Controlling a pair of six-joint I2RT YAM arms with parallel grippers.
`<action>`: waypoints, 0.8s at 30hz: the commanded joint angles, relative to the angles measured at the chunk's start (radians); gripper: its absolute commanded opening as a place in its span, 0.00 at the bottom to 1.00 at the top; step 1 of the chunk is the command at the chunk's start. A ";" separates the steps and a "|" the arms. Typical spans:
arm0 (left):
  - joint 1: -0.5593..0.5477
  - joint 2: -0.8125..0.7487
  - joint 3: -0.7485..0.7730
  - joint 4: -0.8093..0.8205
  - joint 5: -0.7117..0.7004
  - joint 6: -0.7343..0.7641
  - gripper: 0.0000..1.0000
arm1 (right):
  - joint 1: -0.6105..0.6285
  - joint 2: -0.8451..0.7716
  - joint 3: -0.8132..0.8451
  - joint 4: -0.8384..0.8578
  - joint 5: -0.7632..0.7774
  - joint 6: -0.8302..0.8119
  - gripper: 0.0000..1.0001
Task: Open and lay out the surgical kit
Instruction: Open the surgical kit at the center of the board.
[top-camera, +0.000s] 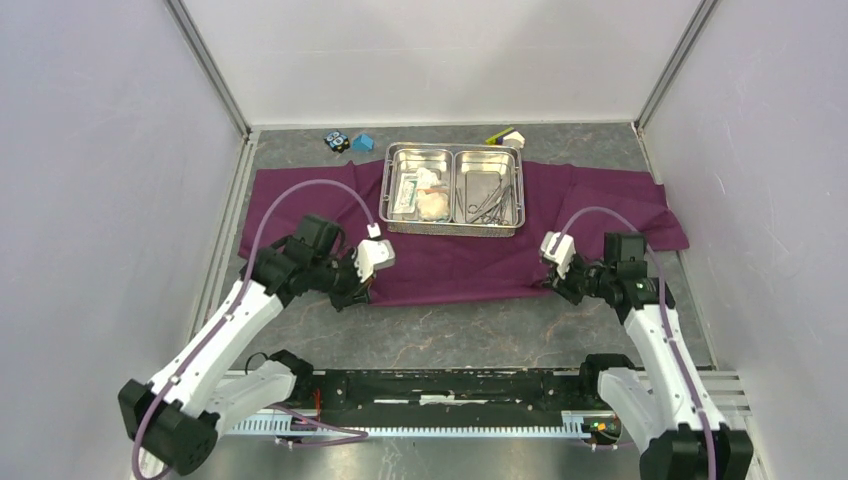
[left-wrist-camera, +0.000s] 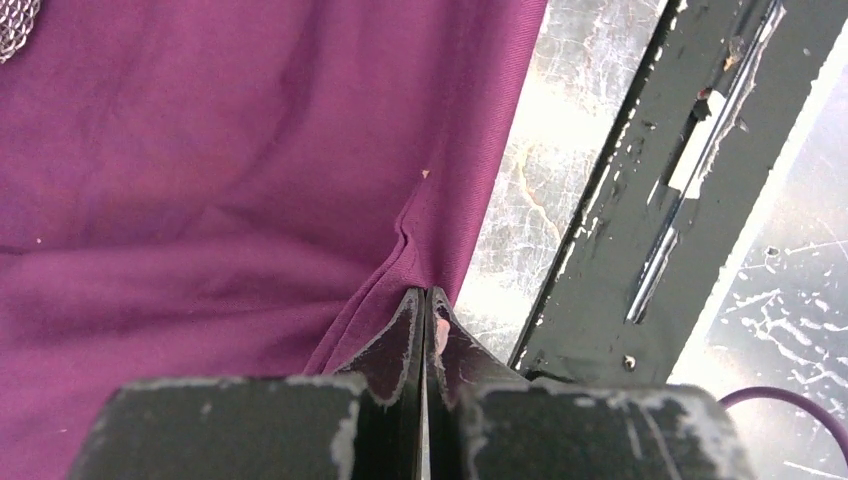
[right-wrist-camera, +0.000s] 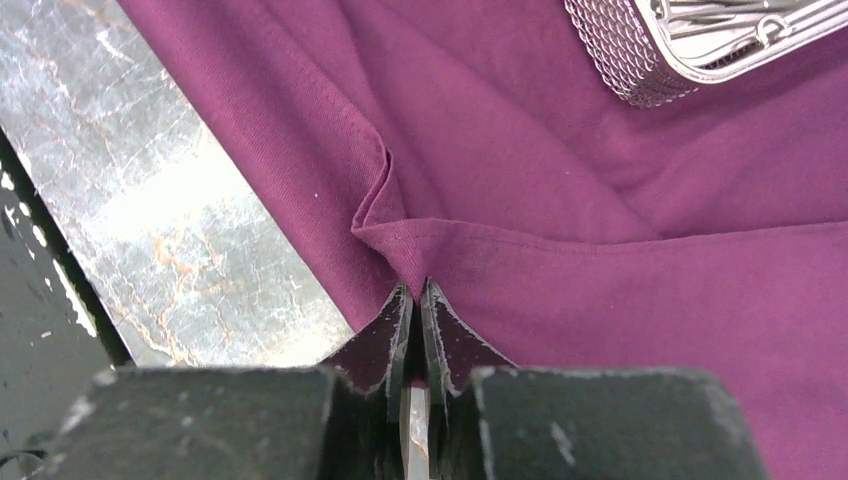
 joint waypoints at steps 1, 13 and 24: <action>-0.029 -0.102 -0.022 -0.115 -0.046 0.085 0.02 | -0.004 -0.114 -0.024 -0.102 0.044 -0.166 0.11; -0.072 -0.159 0.008 -0.259 -0.003 0.198 0.14 | -0.004 -0.257 0.111 -0.328 0.063 -0.377 0.35; -0.081 -0.135 0.075 -0.202 -0.089 0.143 0.91 | -0.004 -0.041 0.082 0.221 0.189 0.224 0.56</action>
